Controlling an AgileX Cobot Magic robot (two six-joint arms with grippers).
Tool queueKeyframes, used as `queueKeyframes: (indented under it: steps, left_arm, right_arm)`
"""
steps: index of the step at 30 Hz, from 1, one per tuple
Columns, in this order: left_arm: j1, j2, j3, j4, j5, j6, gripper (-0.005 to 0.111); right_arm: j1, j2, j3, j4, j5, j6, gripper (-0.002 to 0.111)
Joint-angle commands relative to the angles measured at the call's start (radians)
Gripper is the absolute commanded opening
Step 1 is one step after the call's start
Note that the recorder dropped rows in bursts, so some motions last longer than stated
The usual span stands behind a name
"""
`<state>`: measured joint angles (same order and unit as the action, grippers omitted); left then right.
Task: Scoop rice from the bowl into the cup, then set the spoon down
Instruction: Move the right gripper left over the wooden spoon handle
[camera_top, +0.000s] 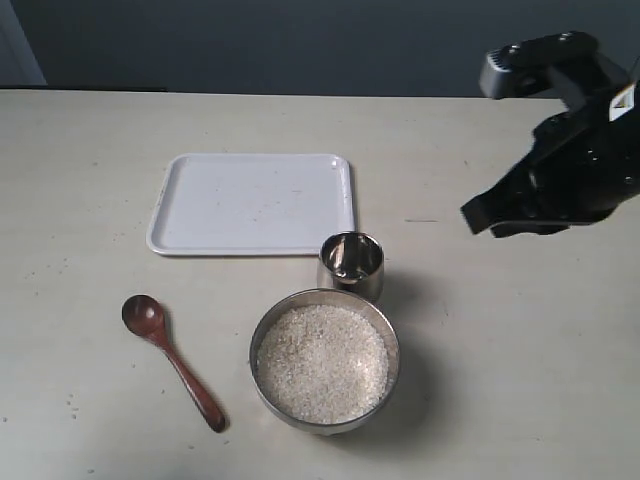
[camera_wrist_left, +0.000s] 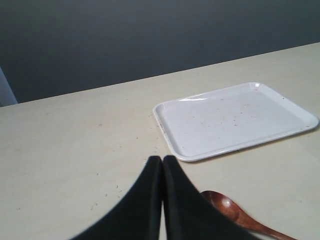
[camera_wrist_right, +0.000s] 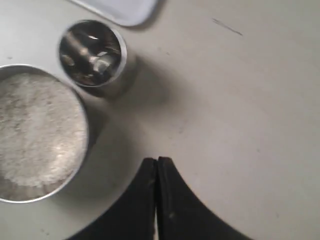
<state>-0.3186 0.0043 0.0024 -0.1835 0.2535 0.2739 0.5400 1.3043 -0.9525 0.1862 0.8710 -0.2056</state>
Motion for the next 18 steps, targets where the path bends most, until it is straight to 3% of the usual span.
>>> queueKeyframes:
  steps: [1,12,18]
  left_arm:
    - [-0.002,-0.004,-0.002,-0.002,-0.015,-0.002,0.001]
    - [-0.002,-0.004,-0.002,-0.002,-0.015,-0.002,0.001]
    - [-0.002,-0.004,-0.002,-0.002,-0.015,-0.002,0.001]
  right_arm:
    - [0.171,0.034,-0.055,0.026,-0.025,-0.002,-0.001]
    - [0.437,0.259,-0.164,0.155,-0.249,-0.004,-0.001]
    - [0.566,0.352,-0.250,0.160,-0.294,-0.292,-0.001]
